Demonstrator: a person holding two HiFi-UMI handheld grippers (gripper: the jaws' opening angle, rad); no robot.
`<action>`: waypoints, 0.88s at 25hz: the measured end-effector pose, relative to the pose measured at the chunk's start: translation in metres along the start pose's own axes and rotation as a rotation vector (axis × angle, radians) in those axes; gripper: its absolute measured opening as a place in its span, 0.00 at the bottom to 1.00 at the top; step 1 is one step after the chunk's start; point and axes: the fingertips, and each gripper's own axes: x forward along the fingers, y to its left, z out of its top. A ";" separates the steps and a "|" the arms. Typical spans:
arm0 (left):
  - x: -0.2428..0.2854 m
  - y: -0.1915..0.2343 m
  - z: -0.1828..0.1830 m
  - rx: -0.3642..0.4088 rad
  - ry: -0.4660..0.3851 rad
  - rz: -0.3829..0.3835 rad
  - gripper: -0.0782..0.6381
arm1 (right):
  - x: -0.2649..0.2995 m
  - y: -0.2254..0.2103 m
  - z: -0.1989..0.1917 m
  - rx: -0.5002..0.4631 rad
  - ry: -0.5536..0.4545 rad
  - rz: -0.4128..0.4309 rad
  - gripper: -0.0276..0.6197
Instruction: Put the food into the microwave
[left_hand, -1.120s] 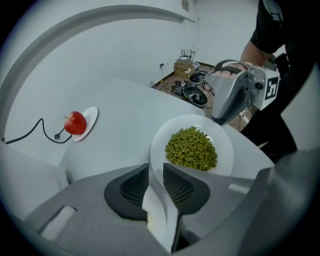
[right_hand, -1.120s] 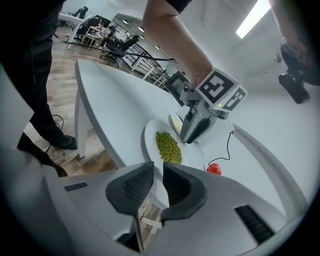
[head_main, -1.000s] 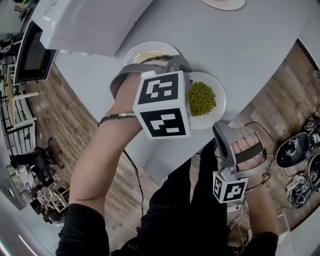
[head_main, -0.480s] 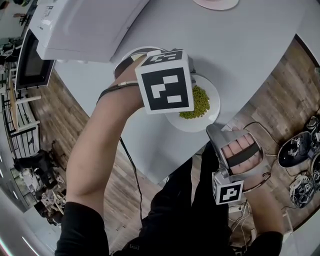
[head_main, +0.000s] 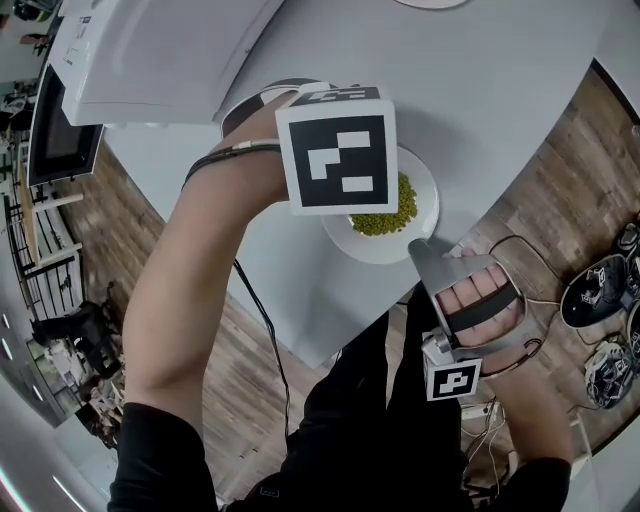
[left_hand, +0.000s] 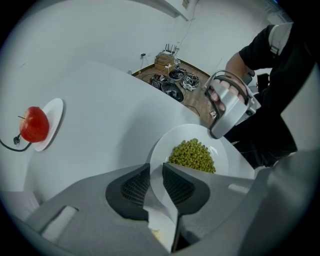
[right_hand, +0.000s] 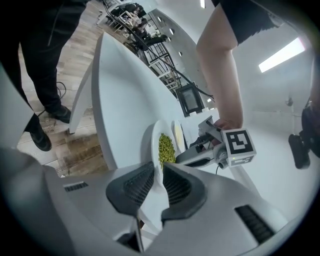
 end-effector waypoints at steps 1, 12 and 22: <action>0.001 -0.001 0.001 0.005 0.000 -0.002 0.21 | 0.002 -0.001 -0.001 0.002 0.006 -0.001 0.12; 0.000 0.006 0.003 0.011 0.021 0.054 0.21 | 0.016 -0.005 0.014 -0.002 0.001 -0.044 0.09; -0.020 0.025 -0.001 0.027 0.006 0.249 0.21 | 0.015 -0.005 0.012 -0.014 0.055 -0.083 0.08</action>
